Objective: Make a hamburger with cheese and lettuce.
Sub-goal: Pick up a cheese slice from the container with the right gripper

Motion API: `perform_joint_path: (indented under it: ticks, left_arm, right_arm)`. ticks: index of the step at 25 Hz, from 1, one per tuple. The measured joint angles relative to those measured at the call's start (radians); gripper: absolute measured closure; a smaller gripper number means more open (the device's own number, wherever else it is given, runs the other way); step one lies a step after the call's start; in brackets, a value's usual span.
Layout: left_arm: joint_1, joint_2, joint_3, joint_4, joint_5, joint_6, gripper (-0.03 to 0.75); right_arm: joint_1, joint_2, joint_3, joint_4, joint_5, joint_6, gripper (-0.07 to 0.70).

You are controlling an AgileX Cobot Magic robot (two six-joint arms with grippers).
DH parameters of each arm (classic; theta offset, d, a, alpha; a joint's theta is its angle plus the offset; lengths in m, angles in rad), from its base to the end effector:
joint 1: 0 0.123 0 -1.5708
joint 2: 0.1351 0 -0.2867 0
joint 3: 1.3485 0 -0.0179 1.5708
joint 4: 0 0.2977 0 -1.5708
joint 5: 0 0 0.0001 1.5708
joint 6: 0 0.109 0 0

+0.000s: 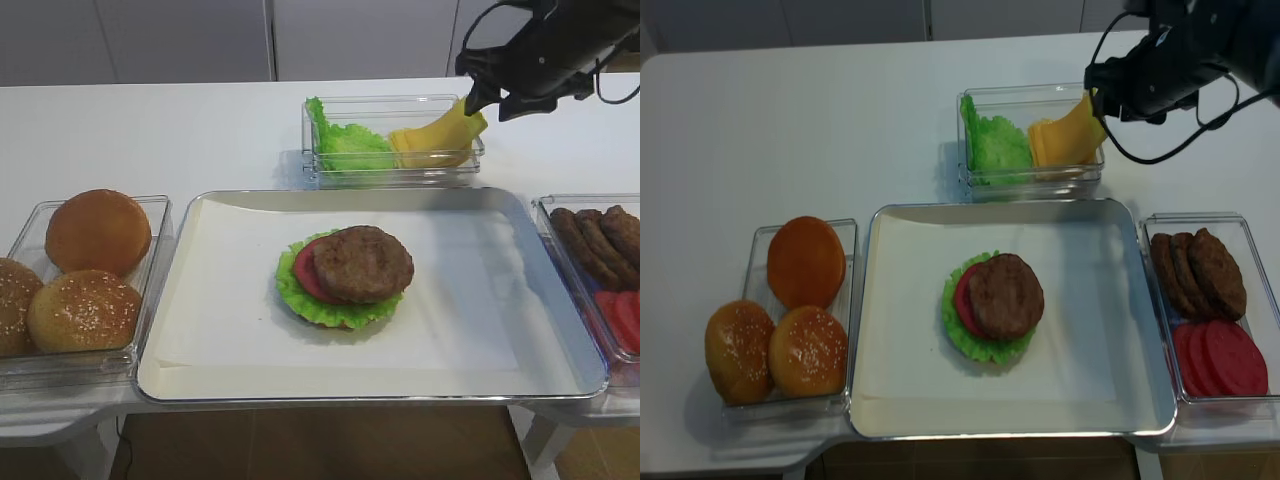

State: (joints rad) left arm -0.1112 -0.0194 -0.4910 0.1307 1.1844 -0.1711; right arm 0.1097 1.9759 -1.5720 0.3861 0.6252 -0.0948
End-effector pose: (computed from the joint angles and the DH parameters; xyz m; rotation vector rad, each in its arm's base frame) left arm 0.0427 0.0085 0.2787 -0.0812 2.1482 -0.0049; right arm 0.4958 0.0788 0.2094 0.0460 2.4922 0.4166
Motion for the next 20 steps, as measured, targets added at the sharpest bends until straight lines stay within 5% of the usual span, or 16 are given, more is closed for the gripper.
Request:
perform_joint_path:
  ticks: [8, 20]
  left_arm:
    - [0.000, 0.000, 0.000, 0.000, 0.000, 0.000, 0.346]
    - [0.000, 0.000, 0.000, 0.000, 0.000, 0.000, 0.346]
  right_arm:
    - [0.000, 0.026, -0.014, 0.028, 0.015, -0.017, 0.291]
    - [0.000, 0.026, -0.015, 0.060, 0.049, -0.018, 0.506]
